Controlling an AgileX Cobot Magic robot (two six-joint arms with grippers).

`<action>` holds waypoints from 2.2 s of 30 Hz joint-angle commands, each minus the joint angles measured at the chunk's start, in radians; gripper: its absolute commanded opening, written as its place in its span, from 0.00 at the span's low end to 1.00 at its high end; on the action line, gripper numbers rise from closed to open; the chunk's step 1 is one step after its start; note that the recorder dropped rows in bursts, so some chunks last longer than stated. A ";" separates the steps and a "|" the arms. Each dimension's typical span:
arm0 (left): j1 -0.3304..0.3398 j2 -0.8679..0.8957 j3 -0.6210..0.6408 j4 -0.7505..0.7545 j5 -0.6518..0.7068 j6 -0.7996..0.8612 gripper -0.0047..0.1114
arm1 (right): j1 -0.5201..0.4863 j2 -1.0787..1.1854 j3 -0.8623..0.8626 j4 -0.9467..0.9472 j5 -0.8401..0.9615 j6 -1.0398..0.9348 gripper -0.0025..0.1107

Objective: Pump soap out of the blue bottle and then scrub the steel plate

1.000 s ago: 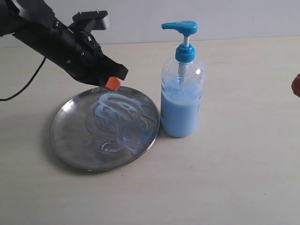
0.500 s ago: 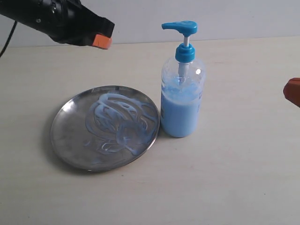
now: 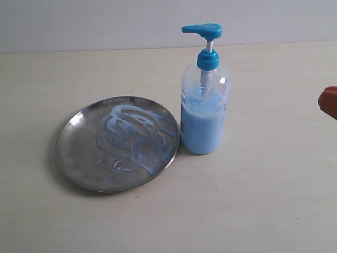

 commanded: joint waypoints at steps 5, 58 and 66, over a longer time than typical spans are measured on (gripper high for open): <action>0.005 -0.178 0.002 0.022 -0.005 -0.015 0.04 | 0.001 0.001 0.026 -0.002 -0.040 0.004 0.02; 0.005 -1.061 0.317 0.508 0.116 -0.403 0.04 | 0.001 -0.001 0.026 -0.002 -0.093 0.002 0.02; 0.005 -1.061 0.317 0.508 0.116 -0.403 0.04 | 0.001 -0.001 0.026 -0.002 -0.098 0.002 0.02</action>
